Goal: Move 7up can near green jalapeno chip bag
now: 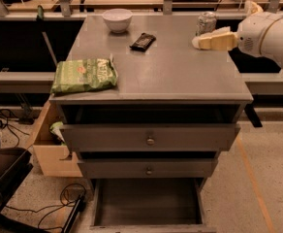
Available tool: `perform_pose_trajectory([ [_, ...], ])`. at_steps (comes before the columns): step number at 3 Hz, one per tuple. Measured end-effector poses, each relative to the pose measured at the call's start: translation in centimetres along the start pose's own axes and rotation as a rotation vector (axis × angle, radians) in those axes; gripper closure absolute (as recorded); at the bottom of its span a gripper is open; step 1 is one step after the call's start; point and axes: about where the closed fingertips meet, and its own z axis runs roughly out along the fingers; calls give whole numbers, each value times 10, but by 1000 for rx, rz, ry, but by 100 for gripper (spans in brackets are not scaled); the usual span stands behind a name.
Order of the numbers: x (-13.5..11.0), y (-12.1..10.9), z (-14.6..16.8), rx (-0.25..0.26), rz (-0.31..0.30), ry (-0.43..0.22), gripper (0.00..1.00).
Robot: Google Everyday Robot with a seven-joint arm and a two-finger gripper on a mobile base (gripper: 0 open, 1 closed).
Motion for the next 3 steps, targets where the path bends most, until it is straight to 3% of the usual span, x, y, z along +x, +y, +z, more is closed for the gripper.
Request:
perform_pose_trajectory([
  [1,15,-32,35,56,43,-57,0],
  [2,23,-60,64,80,57,-64,0],
  [3,45,-91,94,79,111,-50,0],
])
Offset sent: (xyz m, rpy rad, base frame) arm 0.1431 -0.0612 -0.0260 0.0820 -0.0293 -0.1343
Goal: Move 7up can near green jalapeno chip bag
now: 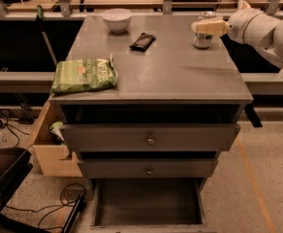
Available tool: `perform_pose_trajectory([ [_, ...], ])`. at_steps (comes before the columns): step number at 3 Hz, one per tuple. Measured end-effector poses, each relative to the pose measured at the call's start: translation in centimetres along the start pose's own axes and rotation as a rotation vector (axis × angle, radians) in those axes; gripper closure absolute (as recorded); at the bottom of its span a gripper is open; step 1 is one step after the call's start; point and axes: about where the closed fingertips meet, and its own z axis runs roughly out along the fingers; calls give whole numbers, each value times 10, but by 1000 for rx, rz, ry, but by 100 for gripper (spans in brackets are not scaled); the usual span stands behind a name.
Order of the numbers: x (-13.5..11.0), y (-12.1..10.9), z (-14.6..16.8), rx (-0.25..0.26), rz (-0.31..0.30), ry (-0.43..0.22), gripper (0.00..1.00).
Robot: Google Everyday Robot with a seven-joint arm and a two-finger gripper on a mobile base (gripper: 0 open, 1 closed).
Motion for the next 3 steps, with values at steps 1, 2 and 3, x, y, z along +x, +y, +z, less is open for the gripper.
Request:
perform_pose_trajectory([
  [1,12,-23,24,-12,71,1,0],
  [2,19,-35,41,-27,139,-9,0],
  [3,24,-39,53,-35,180,-20,0],
])
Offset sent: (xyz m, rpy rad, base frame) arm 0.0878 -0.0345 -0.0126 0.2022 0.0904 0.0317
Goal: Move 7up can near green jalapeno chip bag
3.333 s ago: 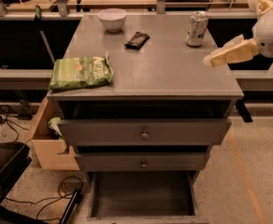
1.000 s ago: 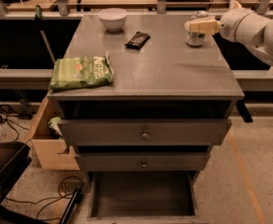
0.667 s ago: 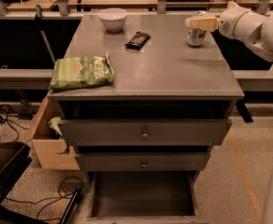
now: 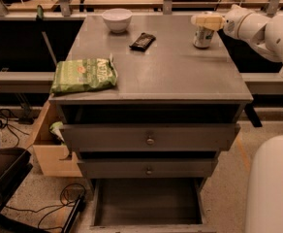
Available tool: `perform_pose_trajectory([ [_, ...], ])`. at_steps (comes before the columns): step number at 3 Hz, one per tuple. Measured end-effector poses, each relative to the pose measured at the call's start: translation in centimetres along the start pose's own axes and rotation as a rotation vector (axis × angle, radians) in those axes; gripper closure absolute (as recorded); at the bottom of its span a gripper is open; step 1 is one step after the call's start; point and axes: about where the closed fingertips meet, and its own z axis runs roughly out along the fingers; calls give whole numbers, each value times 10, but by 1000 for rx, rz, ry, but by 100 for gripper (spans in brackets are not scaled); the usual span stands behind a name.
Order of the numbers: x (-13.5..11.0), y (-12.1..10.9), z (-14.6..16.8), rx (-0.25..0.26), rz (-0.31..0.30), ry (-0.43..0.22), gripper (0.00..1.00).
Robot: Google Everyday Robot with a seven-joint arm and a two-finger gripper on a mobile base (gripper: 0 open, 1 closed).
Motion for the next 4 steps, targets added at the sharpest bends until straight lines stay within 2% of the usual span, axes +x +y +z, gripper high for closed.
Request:
perform_pose_trajectory([
  [1,12,0,9,2,4,31,0],
  [2,31,3,16,-5,13,59,17],
  [4,33,8,21,-13,16,62,63],
])
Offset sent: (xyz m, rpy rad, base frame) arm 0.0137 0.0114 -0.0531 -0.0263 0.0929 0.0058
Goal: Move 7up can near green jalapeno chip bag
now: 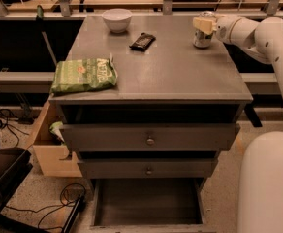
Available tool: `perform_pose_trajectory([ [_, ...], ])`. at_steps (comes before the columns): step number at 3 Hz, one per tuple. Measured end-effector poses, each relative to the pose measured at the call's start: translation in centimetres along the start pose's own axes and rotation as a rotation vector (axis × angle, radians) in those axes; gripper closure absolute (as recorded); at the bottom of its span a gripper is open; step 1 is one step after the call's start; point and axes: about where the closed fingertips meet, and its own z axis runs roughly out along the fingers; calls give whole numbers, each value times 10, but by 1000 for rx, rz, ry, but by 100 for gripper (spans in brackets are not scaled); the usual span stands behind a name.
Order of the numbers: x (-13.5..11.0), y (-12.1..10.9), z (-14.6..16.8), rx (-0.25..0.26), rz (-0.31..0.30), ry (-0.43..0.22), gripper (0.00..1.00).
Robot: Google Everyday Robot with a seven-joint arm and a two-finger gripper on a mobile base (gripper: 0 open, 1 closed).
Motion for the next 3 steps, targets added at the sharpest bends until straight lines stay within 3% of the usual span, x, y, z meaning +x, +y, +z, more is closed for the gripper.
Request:
perform_pose_trajectory([
  [1,1,2,3,-4,1,1,87],
  [2,2,5,5,-8,2,2,100],
  [3,-28,21,2,-35,-47,-18,100],
])
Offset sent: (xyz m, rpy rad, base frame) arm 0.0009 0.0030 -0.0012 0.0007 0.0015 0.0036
